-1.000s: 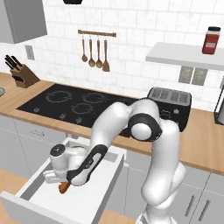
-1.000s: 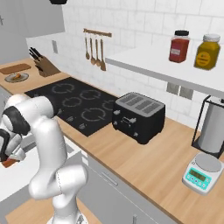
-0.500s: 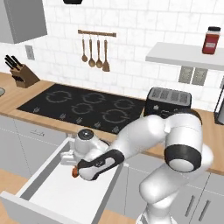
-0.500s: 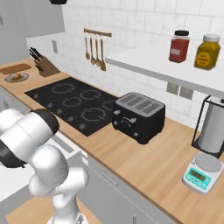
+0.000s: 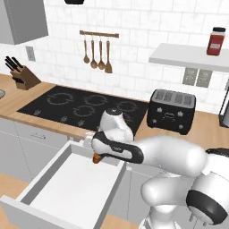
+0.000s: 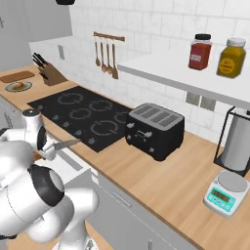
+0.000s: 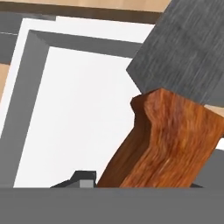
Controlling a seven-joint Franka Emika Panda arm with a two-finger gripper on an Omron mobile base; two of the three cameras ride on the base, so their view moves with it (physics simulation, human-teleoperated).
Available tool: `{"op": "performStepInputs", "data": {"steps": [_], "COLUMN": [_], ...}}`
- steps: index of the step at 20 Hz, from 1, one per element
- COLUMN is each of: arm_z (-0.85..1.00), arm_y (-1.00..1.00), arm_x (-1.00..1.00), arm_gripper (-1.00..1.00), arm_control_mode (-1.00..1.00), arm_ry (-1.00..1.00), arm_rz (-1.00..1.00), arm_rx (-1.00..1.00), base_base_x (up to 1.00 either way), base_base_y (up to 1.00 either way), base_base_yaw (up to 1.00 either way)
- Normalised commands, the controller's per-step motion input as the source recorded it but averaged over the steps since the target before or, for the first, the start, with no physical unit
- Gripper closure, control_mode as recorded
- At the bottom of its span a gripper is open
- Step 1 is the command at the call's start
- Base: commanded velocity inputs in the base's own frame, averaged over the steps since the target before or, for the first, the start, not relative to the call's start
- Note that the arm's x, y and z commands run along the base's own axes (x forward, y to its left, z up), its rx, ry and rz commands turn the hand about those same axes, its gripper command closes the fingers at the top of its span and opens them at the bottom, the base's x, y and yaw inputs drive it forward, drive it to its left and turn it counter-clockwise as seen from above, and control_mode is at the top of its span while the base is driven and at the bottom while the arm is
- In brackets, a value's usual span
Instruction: Pick up the knife from the drawer and place it on the cutting board. Then place the meat from the plate to the cutting board.
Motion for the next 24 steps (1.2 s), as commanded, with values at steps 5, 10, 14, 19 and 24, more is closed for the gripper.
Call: {"op": "performStepInputs", "data": {"steps": [5,10,14,19,24], "arm_z": [0.56,0.31,0.44,0.51,0.02], "arm_y": [-0.94,-0.83,-0.64,-0.60,-0.45], "arm_x": [0.21,0.13,0.00,-0.30,-0.73], "arm_gripper": [1.00,1.00,1.00,1.00,1.00], "arm_control_mode": [-1.00,-1.00,-1.00,-1.00,-1.00], "arm_ry": [0.08,0.10,0.08,0.03,0.00], "arm_rz": [-0.16,-0.05,0.02,0.06,0.09], "arm_rx": [-0.10,-0.19,-0.14,-0.03,-0.07], "base_base_x": [0.00,0.00,0.00,0.00,0.00], "base_base_y": [0.00,0.00,0.00,0.00,0.00], "base_base_yaw": [0.00,0.00,0.00,0.00,0.00]}}
